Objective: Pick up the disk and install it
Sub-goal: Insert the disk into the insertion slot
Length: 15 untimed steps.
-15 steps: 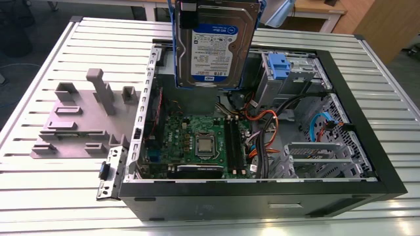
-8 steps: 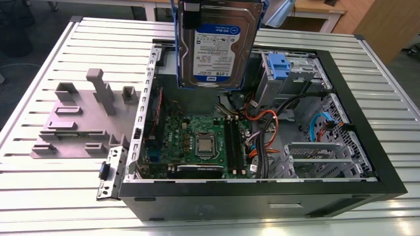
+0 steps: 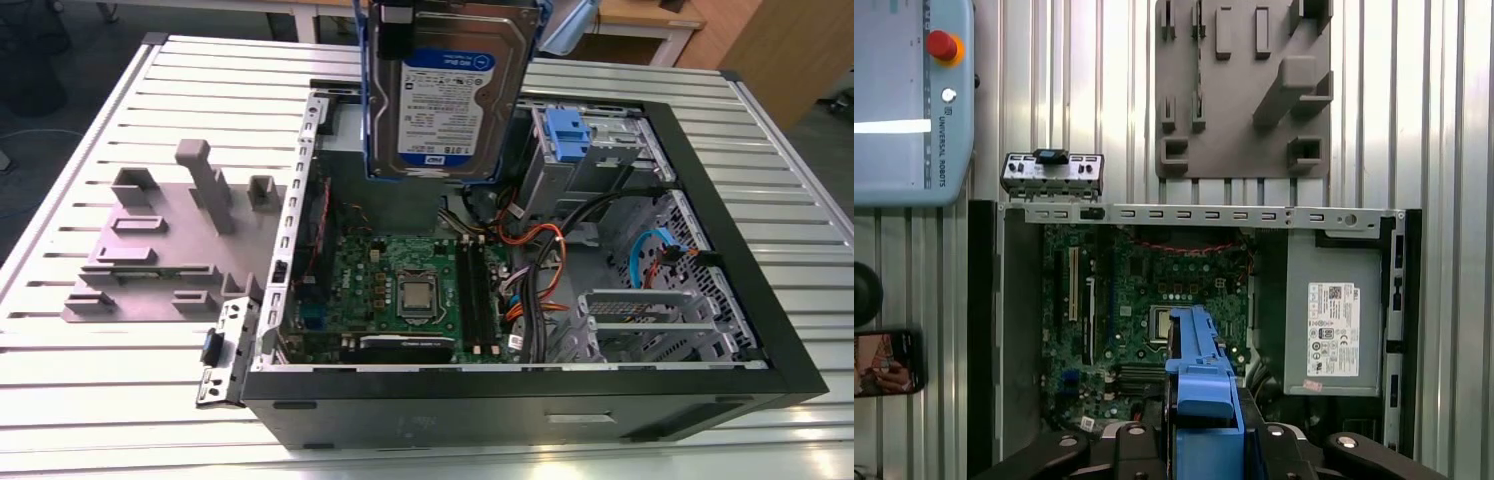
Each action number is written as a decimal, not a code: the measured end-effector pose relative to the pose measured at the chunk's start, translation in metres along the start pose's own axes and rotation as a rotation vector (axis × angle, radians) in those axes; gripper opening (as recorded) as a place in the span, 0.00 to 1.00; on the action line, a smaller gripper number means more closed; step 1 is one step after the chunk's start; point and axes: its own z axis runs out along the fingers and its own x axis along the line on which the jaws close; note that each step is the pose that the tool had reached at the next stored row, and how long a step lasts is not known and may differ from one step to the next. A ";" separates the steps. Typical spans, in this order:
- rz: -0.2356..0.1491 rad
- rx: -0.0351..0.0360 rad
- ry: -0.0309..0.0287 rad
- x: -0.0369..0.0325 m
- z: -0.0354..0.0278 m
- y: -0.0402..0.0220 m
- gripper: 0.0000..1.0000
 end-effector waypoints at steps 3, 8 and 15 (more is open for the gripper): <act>0.000 0.0000 -0.0001 0.0000 0.0000 -0.0011 0.36; 0.000 0.0000 0.0000 -0.0001 0.0003 -0.0084 0.36; 0.000 0.0000 0.0000 -0.0001 0.0003 -0.0090 0.36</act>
